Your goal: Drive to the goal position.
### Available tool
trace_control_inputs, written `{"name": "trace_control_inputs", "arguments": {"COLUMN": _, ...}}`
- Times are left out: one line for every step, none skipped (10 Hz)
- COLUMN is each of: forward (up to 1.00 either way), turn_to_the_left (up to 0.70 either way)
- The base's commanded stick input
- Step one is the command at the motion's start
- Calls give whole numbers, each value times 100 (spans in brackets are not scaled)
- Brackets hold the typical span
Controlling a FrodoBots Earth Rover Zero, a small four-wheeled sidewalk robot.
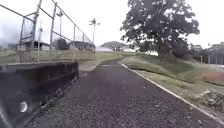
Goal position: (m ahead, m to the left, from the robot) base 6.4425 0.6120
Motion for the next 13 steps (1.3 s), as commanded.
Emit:
{"name": "trace_control_inputs", "arguments": {"forward": 70, "turn_to_the_left": 0}}
{"name": "trace_control_inputs", "arguments": {"forward": 70, "turn_to_the_left": 0}}
{"name": "trace_control_inputs", "arguments": {"forward": 70, "turn_to_the_left": 0}}
{"name": "trace_control_inputs", "arguments": {"forward": 70, "turn_to_the_left": 0}}
{"name": "trace_control_inputs", "arguments": {"forward": 70, "turn_to_the_left": 0}}
{"name": "trace_control_inputs", "arguments": {"forward": 70, "turn_to_the_left": 0}}
{"name": "trace_control_inputs", "arguments": {"forward": 70, "turn_to_the_left": 0}}
{"name": "trace_control_inputs", "arguments": {"forward": 70, "turn_to_the_left": 0}}
{"name": "trace_control_inputs", "arguments": {"forward": 70, "turn_to_the_left": 0}}
{"name": "trace_control_inputs", "arguments": {"forward": 70, "turn_to_the_left": 0}}
{"name": "trace_control_inputs", "arguments": {"forward": 70, "turn_to_the_left": 0}}
{"name": "trace_control_inputs", "arguments": {"forward": 70, "turn_to_the_left": 0}}
{"name": "trace_control_inputs", "arguments": {"forward": 70, "turn_to_the_left": 0}}
